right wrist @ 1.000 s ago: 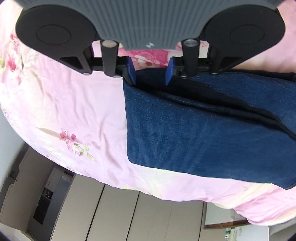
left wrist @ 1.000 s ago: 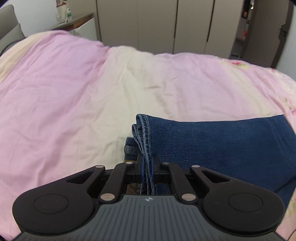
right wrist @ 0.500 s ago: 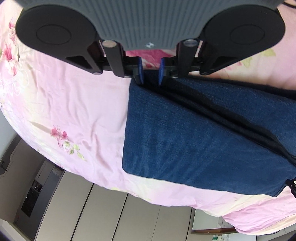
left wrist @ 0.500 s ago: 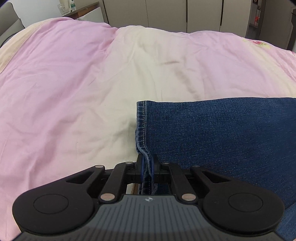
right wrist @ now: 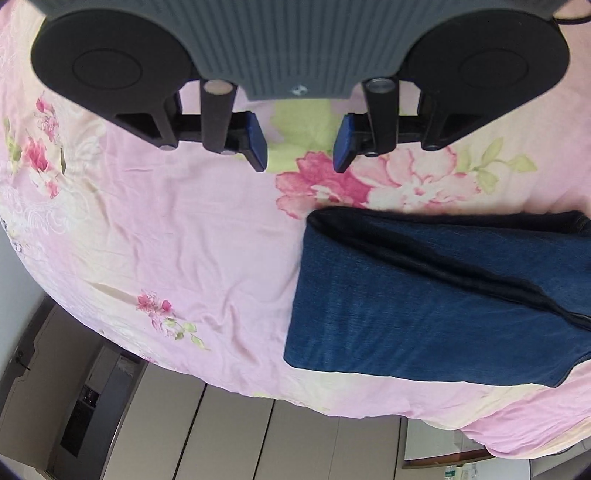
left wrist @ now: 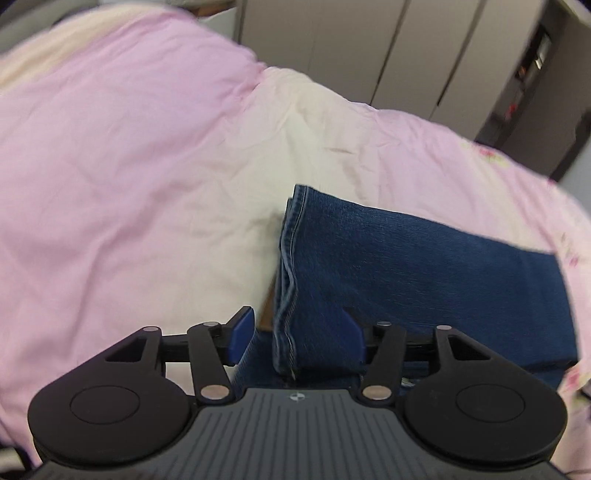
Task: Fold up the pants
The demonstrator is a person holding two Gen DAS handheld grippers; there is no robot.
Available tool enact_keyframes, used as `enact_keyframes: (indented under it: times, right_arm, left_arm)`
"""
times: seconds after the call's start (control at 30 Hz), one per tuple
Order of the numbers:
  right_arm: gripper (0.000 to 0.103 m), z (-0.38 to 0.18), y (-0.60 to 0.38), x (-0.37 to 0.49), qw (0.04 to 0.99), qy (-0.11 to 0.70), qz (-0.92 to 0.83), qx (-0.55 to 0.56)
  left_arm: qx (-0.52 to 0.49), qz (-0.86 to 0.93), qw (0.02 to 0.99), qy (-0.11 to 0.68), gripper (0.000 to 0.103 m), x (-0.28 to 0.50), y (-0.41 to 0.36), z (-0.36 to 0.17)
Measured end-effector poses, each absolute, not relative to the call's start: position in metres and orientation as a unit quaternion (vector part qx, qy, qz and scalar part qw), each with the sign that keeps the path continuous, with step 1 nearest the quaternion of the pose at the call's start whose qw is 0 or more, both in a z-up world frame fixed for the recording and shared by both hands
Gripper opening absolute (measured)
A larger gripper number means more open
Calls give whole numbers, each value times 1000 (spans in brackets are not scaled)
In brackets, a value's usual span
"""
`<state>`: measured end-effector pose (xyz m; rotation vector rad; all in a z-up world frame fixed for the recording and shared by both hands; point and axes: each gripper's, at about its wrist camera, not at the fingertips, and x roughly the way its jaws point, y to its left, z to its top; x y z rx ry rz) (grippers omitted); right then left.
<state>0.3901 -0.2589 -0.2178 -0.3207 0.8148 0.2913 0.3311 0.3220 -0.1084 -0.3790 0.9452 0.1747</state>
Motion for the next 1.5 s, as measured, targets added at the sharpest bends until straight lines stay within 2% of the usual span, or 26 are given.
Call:
enact_keyframes:
  times: [0.13, 0.3, 0.37, 0.4, 0.43, 0.47, 0.57, 0.67, 0.9, 1.0, 1.03, 1.07, 1.1, 1.17, 1.23, 1.4, 1.5]
  right_arm:
    - [37, -215, -249, 389, 899, 387, 149, -141]
    - [37, -207, -236, 388, 902, 377, 157, -142]
    - [37, -205, -233, 388, 902, 373, 159, -148]
    - [37, -204, -232, 388, 902, 371, 159, -151]
    - [37, -204, -231, 389, 901, 372, 160, -154]
    - [37, -204, -230, 391, 901, 373, 159, -156]
    - [37, -206, -230, 396, 899, 374, 152, -167]
    - [37, -203, -235, 405, 900, 378, 152, -157]
    - [43, -186, -249, 438, 907, 395, 142, -25]
    - [47, -187, -253, 456, 907, 398, 132, 23]
    - [48, -188, -254, 461, 907, 400, 127, 33]
    - [48, -190, -256, 467, 906, 404, 123, 43]
    - [48, -192, -258, 473, 903, 409, 121, 54]
    - [51, -197, -262, 483, 895, 421, 126, 81]
    - [57, -204, -269, 490, 885, 431, 133, 114]
    - [58, -231, -285, 508, 848, 468, 130, 211]
    - [58, -252, -295, 508, 815, 489, 132, 283]
  left_arm:
    - [-282, 85, 843, 450, 66, 322, 339, -129]
    - [-375, 91, 808, 445, 61, 322, 348, -170]
    - [-375, 94, 811, 439, 45, 322, 345, -175]
    - [-368, 101, 816, 435, 34, 321, 343, -174]
    - [-353, 111, 823, 432, 20, 319, 340, -171]
    - [-340, 114, 832, 423, 13, 317, 338, -165]
    - [-249, 97, 882, 389, 11, 310, 321, -125]
    - [-158, 88, 900, 396, 10, 317, 306, -102]
    - [-95, 97, 879, 456, 10, 336, 302, -160]
    - [-114, 98, 881, 448, 19, 329, 308, -167]
    - [-125, 99, 882, 443, 29, 325, 315, -164]
    - [-140, 103, 881, 439, 44, 321, 323, -159]
    - [-156, 113, 878, 437, 51, 315, 331, -155]
    - [-194, 121, 873, 430, 72, 302, 346, -149]
    - [-247, 115, 862, 427, 82, 289, 360, -149]
    - [-377, 102, 812, 433, 83, 272, 373, -177]
    - [-414, 108, 799, 422, 84, 272, 375, -192]
